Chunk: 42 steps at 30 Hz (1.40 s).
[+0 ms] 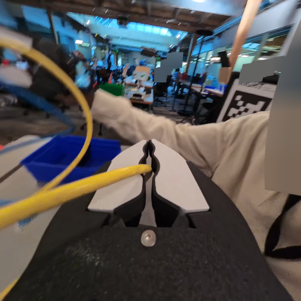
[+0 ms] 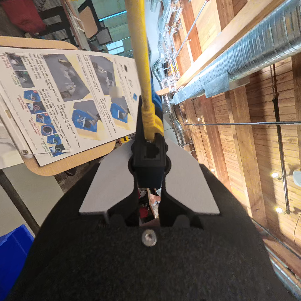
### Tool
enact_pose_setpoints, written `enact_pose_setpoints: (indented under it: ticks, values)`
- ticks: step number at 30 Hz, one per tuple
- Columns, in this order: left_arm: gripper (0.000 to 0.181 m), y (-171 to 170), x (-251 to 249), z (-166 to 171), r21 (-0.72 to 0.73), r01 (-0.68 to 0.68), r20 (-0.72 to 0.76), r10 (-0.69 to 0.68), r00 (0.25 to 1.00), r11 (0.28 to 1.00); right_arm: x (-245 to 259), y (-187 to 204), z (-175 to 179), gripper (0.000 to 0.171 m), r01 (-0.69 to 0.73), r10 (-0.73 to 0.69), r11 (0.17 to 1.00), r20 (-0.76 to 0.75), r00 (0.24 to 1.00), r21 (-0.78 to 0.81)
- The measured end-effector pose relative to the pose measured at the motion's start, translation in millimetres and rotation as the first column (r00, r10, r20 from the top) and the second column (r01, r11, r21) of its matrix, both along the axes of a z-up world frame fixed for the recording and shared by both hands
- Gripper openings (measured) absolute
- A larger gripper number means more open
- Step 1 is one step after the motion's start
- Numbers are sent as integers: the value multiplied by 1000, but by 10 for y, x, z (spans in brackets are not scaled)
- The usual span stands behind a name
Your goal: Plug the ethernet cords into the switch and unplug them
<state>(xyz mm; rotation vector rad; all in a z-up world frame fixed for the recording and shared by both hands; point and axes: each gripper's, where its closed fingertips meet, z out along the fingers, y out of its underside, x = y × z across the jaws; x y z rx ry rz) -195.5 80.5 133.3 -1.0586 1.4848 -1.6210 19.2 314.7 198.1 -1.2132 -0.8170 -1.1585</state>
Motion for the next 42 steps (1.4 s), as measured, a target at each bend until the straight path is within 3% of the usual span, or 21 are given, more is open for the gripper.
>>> enact_pose_setpoints:
  ticks: [3,6,9,11,13,17,21,27,33,42]
  values:
    - [0,560,29,-677,-76,-110,-128,100,987,991,4,-35,27,29,-5,6,1000,-28,1000,26]
    - [0,885,73,-1526,-139,-212,-259,171,950,967,-57,17,-124,29,-1,1,1000,-13,1000,14]
    - [0,1069,132,-2266,-175,-306,-383,222,897,936,-160,156,-457,29,13,-13,1000,8,1000,-27]
    - [0,1131,136,-2684,-136,-367,-509,253,823,920,-274,267,-779,29,-6,5,997,-21,1000,-71]
    - [14,1123,91,-2935,-61,-377,-607,266,749,924,-399,365,-1143,29,-27,19,994,-76,997,-109]
    - [57,1115,-120,-3097,50,-433,-672,351,652,900,-711,513,-1889,29,-86,54,979,-172,984,-185]
    - [61,1133,-567,-2984,145,-511,-628,478,614,847,-877,629,-2460,29,-124,81,963,-182,980,-239]
    - [56,1087,-1222,-2872,167,-632,-490,620,613,757,-892,812,-2989,29,-228,155,939,-277,948,-256]
    - [56,1149,-1401,-2925,189,-671,-463,668,583,717,-1008,812,-3244,30,-301,208,927,-363,908,-224]
    - [54,1229,-1575,-2975,157,-716,-500,680,537,680,-1094,754,-3372,29,-286,203,929,-320,925,-236]
